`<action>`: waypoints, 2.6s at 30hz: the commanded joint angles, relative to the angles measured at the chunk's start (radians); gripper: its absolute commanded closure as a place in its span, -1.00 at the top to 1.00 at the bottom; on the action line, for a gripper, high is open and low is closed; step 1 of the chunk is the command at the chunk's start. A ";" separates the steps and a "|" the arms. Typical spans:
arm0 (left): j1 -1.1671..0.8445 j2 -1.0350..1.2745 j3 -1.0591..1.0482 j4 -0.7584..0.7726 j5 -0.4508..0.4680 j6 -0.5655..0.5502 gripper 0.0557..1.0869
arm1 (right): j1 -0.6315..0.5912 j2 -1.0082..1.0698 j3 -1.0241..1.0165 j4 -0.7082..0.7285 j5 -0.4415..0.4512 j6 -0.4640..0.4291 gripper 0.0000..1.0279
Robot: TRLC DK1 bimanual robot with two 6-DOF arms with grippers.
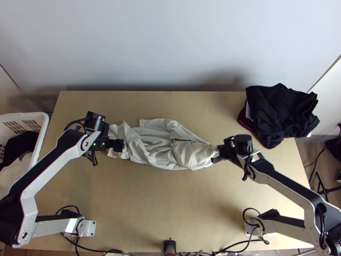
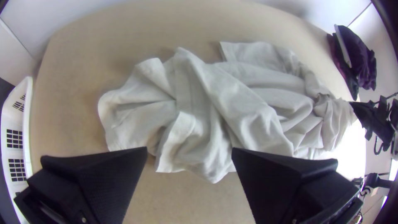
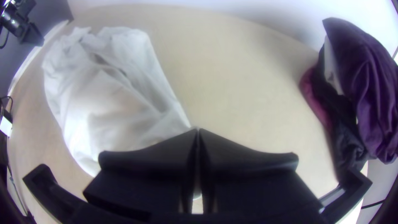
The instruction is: Fold the t-shirt
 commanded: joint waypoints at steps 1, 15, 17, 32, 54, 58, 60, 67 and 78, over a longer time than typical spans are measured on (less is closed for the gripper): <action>0.023 -0.001 0.002 0.006 0.001 0.005 0.91 | -0.038 -0.047 0.099 0.003 0.003 -0.019 -0.95; -0.106 -0.085 -0.134 0.018 0.014 0.022 0.90 | 0.006 -0.049 0.665 -0.109 0.119 0.009 -0.95; -0.150 -0.101 -0.153 0.018 0.036 0.038 0.90 | 0.039 -0.044 0.718 -0.118 0.147 0.003 -0.95; -0.308 0.087 -0.122 0.281 -0.044 0.036 0.90 | 0.152 -0.020 0.938 -0.196 0.215 -0.022 -0.95; -0.182 0.162 -0.156 0.337 -0.127 0.076 0.90 | 0.152 -0.011 0.938 -0.251 0.218 -0.014 -0.95; -0.254 0.151 -0.150 0.271 -0.127 0.045 0.90 | 0.148 -0.006 0.933 -0.251 0.221 -0.030 -0.95; -0.262 0.136 -0.140 0.250 -0.116 0.032 0.90 | 0.141 -0.006 0.922 -0.250 0.222 -0.037 -0.95; -0.245 0.107 -0.117 0.188 -0.113 0.016 0.90 | 0.138 -0.011 0.876 -0.239 0.222 -0.036 -0.95; -0.231 -0.047 -0.094 0.093 -0.113 0.001 0.90 | 0.145 -0.014 0.818 -0.222 0.222 -0.026 -0.95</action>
